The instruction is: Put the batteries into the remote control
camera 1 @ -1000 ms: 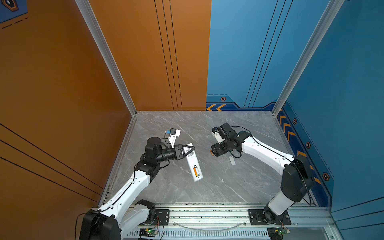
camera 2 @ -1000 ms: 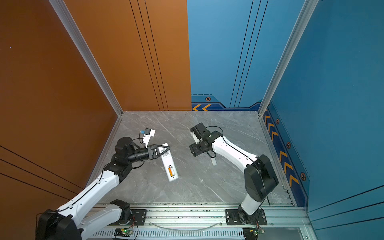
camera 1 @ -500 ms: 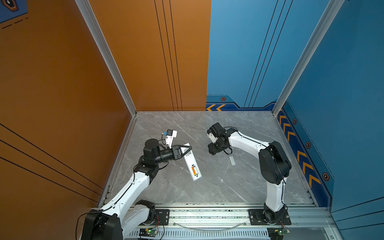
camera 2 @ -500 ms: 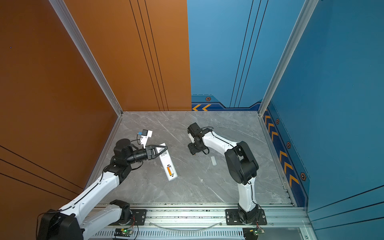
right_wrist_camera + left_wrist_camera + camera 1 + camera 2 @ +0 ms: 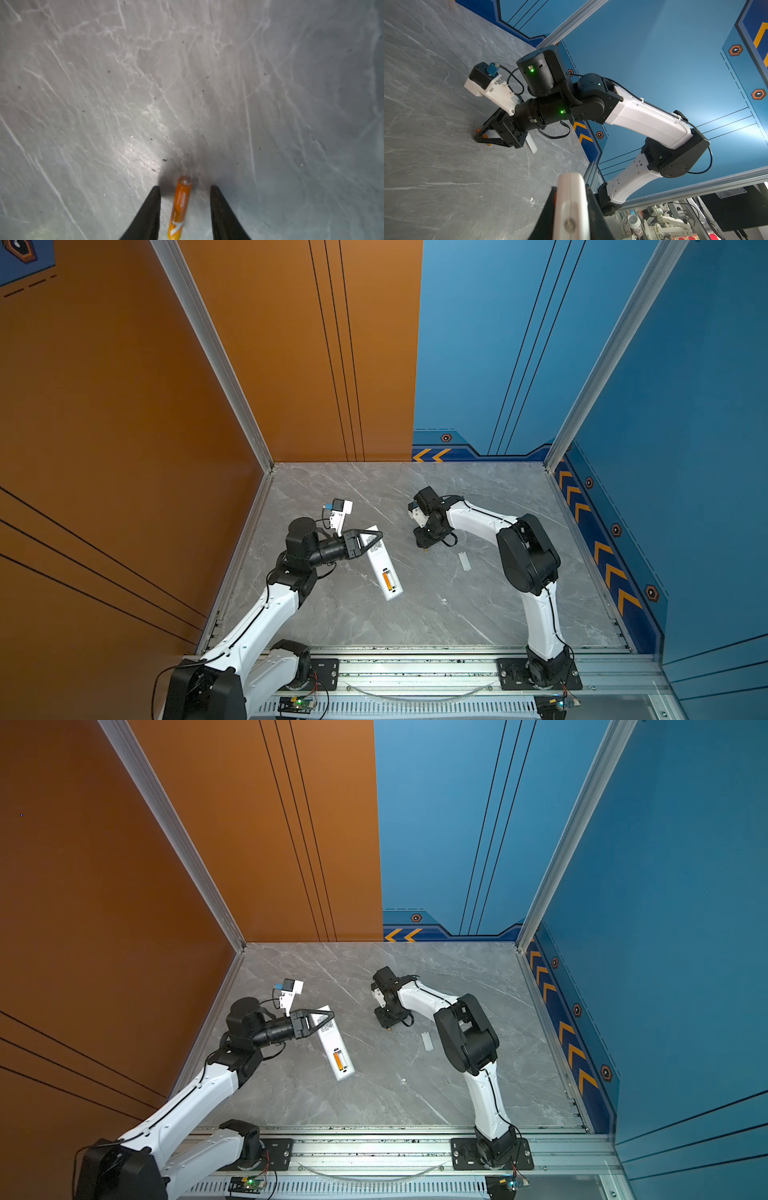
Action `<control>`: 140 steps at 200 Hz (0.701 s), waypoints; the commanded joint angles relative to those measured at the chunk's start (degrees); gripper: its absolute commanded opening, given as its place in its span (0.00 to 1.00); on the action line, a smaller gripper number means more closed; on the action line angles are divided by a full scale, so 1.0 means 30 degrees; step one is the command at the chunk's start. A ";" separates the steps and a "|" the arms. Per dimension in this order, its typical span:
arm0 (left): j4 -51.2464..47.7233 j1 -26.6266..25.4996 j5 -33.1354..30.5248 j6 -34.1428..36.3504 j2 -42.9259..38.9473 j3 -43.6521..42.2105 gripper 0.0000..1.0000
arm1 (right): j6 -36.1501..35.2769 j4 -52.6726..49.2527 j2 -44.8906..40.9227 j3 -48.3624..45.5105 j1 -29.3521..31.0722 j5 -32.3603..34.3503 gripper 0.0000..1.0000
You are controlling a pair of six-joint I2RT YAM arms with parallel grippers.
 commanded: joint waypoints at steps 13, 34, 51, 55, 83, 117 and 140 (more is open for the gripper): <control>0.0807 0.0258 0.0197 -0.0187 -0.0108 -0.0110 0.00 | -0.0469 -0.0240 0.0504 0.0391 0.0106 -0.0122 0.31; 0.0911 0.0279 0.0219 -0.0284 -0.0018 -0.0050 0.00 | -0.0810 -0.0354 0.0649 0.0395 0.0299 -0.0039 0.26; 0.0990 0.0286 0.0227 -0.0371 0.0011 -0.0034 0.00 | -0.1126 -0.0560 0.0783 0.0413 0.0420 0.0196 0.21; 0.1021 0.0288 0.0239 -0.0399 0.0011 -0.0005 0.00 | -0.1190 -0.0610 0.0797 0.0446 0.0442 0.0204 0.19; 0.1021 0.0286 0.0240 -0.0467 0.0005 0.0053 0.00 | -0.1993 -0.1028 0.0744 0.0472 0.0609 -0.0026 0.07; 0.1030 0.0289 0.0212 -0.0526 0.0012 0.0059 0.00 | -0.3446 -0.1531 0.0329 0.0064 0.1176 -0.0460 0.02; 0.1040 0.0351 0.0240 -0.0528 -0.0045 -0.0056 0.00 | -0.4443 -0.1556 -0.0468 -0.0843 0.1872 -0.0003 0.01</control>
